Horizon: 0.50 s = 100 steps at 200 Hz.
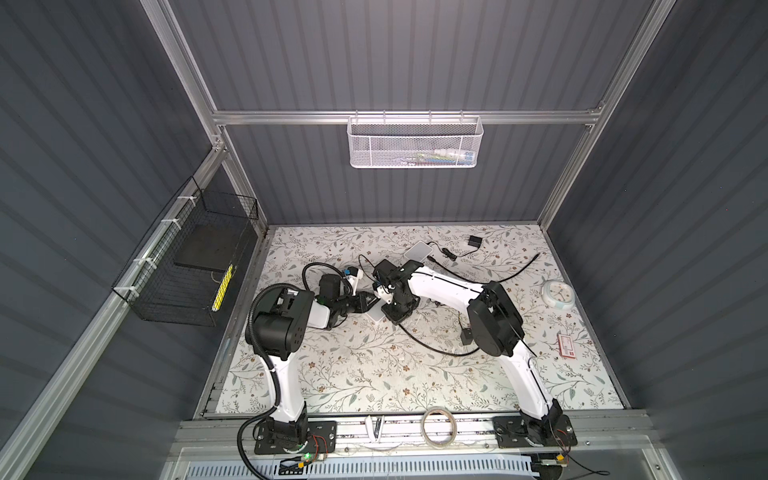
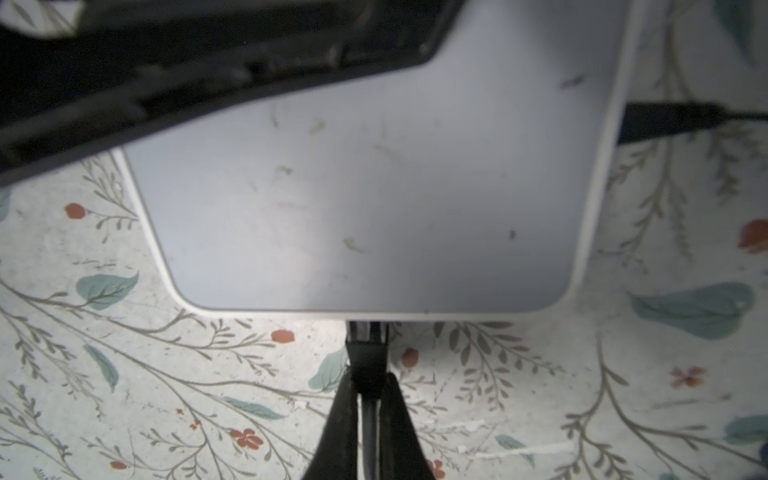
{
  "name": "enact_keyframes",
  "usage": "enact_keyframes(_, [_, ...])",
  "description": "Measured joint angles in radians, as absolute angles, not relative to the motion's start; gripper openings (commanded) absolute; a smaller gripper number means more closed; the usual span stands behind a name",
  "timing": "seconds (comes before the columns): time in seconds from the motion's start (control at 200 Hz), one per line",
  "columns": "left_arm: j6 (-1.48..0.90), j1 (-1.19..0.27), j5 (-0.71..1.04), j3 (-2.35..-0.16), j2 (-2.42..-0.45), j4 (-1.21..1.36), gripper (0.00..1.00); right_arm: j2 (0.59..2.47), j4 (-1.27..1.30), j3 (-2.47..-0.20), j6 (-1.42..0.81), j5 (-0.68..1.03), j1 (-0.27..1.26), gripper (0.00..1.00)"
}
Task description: Insert the plug into the switch port
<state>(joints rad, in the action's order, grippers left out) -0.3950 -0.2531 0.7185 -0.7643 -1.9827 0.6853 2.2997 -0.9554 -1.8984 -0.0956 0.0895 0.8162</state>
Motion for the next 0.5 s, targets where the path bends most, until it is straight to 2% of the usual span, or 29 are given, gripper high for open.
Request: enact_keyframes(0.5, [-0.405,-0.26,0.724,-0.764,-2.012,0.752,0.25,2.3,-0.951,-1.898,-0.088,0.072,0.816,0.0])
